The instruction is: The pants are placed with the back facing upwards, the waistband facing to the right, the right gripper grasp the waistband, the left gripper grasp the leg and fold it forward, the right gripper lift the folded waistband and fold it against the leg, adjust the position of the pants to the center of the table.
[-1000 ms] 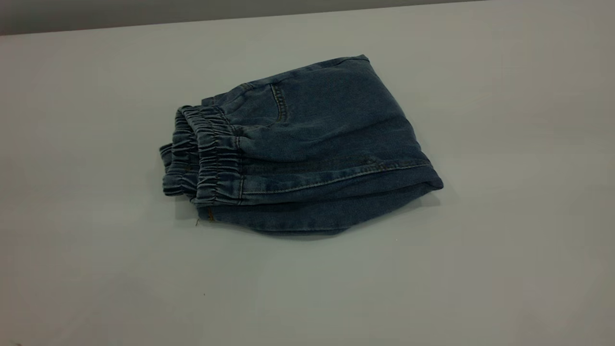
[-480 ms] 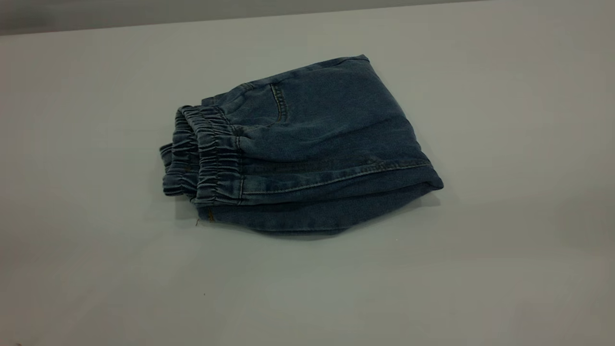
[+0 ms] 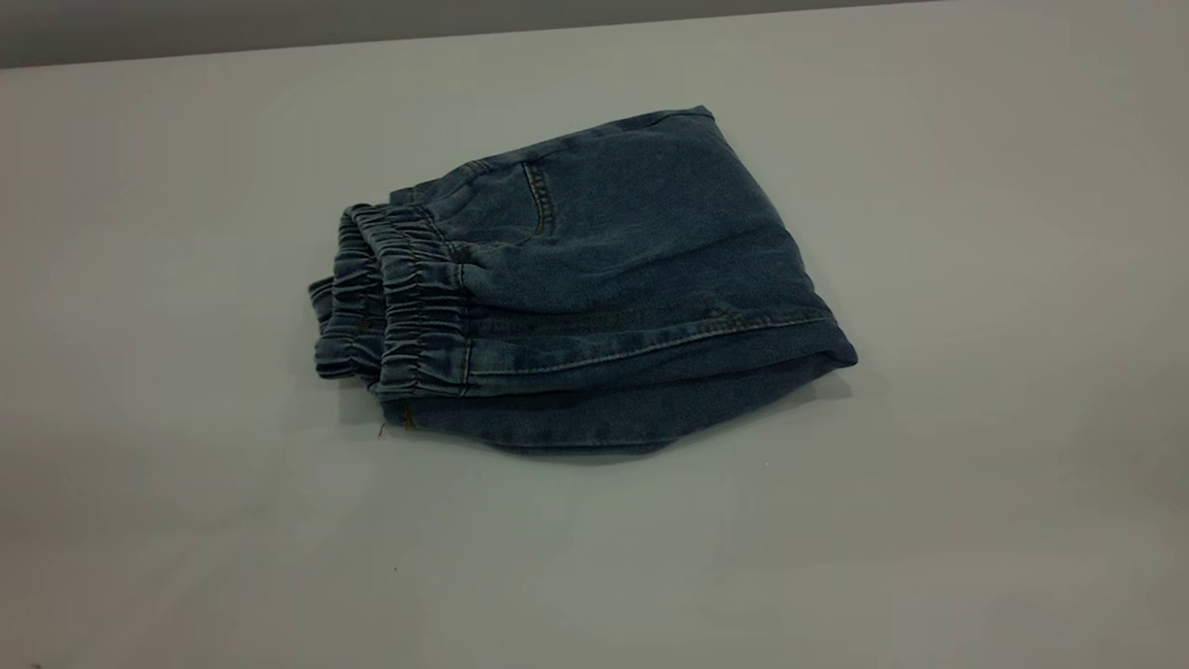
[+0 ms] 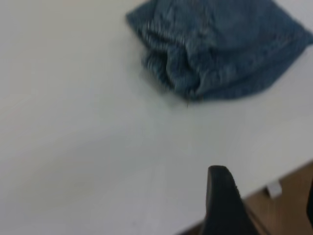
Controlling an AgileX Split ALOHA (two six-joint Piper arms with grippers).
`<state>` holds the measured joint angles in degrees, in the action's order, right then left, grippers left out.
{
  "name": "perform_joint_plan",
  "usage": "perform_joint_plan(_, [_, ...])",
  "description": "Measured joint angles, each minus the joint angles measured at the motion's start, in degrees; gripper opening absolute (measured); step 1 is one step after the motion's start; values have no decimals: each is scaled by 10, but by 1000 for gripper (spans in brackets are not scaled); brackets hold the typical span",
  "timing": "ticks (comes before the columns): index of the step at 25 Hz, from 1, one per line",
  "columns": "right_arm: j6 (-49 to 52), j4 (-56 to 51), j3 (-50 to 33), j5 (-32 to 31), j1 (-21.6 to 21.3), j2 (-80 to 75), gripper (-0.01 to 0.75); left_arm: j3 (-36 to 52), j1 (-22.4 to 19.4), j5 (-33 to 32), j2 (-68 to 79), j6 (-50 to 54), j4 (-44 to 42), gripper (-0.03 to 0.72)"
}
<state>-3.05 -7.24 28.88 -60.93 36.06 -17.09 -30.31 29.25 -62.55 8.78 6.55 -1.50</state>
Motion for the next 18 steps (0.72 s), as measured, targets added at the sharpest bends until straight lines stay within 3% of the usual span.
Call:
perform_joint_plan(12, [0, -2, 1, 0, -6, 14, 413, 12, 0, 7, 0, -3, 0, 372])
perform_joint_plan(15, [0, -22, 1, -3, -51, 28, 413, 12, 0, 7, 0, -3, 0, 372])
perform_joint_plan(18, [-1, -28, 1, -1, -134, 44, 413, 12, 0, 5, 0, -3, 0, 372])
